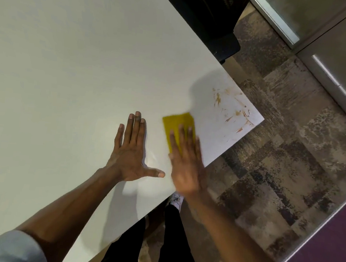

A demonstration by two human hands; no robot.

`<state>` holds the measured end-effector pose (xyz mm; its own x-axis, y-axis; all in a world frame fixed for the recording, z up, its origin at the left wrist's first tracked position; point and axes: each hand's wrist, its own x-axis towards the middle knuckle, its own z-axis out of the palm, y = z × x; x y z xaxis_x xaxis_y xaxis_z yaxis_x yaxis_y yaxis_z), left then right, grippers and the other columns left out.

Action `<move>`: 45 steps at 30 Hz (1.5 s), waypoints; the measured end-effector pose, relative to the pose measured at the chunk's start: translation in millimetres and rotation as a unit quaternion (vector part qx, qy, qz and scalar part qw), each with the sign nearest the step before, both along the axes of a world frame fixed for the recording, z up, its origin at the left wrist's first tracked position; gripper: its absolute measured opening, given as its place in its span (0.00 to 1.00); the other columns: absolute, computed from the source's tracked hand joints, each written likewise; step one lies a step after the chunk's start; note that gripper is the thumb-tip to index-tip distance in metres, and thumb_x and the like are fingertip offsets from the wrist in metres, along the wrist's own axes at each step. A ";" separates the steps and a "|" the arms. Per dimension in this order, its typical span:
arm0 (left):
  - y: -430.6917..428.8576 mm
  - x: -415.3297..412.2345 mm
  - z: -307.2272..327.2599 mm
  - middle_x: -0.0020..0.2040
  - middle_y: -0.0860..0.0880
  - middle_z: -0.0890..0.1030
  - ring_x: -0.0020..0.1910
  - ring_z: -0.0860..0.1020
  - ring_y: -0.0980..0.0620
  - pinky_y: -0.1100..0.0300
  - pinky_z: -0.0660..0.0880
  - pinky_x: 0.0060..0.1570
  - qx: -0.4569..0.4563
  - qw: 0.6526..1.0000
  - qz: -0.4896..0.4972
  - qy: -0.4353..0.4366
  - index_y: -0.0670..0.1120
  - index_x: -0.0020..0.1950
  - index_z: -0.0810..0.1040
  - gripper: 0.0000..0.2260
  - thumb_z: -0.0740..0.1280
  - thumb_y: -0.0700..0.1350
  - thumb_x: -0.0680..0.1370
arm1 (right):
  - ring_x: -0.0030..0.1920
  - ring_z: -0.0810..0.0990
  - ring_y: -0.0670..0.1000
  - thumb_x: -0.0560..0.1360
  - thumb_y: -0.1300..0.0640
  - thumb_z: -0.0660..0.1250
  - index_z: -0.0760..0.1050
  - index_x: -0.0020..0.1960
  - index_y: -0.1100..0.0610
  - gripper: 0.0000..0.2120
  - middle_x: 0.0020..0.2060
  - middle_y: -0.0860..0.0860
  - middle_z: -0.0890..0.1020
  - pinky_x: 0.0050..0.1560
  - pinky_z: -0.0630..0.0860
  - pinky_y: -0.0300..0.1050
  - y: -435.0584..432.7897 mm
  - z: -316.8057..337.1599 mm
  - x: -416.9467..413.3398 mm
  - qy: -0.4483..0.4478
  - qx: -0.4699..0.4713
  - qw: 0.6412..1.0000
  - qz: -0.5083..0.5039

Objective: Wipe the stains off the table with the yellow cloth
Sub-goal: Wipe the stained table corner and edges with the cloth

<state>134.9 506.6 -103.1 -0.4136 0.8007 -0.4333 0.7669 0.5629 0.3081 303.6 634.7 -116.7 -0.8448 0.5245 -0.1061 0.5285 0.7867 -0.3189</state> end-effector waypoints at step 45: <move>81.4 3.5 -0.4 0.82 0.40 0.19 0.82 0.20 0.39 0.32 0.28 0.80 -0.052 0.996 0.003 -0.068 0.43 0.82 0.22 0.83 0.58 0.93 0.50 | 0.87 0.44 0.63 0.77 0.69 0.53 0.48 0.87 0.59 0.39 0.87 0.60 0.49 0.86 0.53 0.63 66.3 -1.5 21.9 0.042 -0.013 0.996 -0.079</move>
